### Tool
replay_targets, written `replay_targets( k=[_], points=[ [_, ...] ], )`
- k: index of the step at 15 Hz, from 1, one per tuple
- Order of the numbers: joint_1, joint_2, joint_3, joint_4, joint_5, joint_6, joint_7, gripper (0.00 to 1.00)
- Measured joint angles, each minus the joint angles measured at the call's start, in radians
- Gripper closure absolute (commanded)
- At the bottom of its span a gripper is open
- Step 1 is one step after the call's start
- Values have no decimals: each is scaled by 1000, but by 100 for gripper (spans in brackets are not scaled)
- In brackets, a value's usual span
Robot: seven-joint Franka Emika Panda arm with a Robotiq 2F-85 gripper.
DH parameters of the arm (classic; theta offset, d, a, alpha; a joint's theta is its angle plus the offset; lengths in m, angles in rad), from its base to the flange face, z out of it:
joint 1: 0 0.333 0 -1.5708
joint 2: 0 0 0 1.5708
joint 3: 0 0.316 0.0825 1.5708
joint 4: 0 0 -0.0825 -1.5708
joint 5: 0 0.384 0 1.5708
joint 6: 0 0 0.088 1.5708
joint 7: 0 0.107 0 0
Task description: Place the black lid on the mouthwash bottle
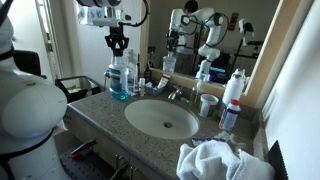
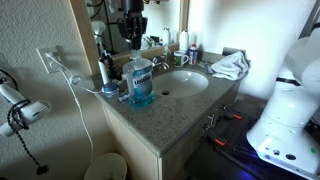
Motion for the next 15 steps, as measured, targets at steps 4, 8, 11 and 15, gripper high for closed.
replay_targets(
  k=[4,8,11,15],
  points=[
    [0,1,-1,0,0,-1,0,27],
    [0,20,-1,0,0,-1,0,3],
    [0,32,-1,0,0,-1,0,0],
    [0,36,-1,0,0,-1,0,0]
  ],
)
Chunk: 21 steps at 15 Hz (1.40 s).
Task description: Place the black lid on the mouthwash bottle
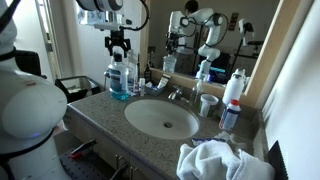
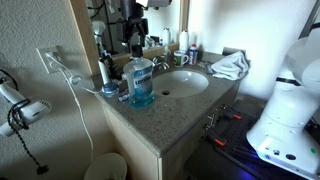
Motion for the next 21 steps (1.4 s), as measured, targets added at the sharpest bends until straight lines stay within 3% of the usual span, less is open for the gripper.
replay_targets(
  k=[9,21],
  points=[
    [-2,-11,-17,28,0,-10,0,0],
    [-51,-92,-92,119,0,-177,-24,0]
  ],
)
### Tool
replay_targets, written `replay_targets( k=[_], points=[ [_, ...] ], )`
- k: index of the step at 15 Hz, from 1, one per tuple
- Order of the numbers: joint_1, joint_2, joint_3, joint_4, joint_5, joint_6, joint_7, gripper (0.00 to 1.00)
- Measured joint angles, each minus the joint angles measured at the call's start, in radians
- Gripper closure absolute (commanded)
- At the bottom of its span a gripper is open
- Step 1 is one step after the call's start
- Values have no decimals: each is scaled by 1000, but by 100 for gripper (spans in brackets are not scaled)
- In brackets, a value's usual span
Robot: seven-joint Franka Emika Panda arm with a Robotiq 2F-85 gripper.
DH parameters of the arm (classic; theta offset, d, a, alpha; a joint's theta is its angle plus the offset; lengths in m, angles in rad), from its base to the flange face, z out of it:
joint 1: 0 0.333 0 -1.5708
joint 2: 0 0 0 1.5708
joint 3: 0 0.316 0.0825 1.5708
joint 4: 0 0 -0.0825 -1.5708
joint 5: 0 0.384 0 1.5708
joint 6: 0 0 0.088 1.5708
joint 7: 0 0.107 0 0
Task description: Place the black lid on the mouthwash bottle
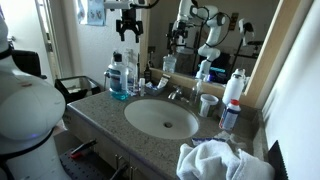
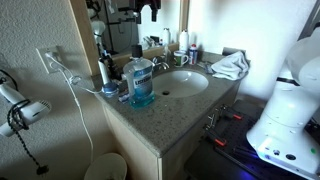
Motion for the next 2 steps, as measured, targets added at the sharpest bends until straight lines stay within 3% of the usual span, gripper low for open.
replay_targets(
  k=[2],
  points=[
    [-6,-1,-4,0,0,-4,0,0]
  ],
)
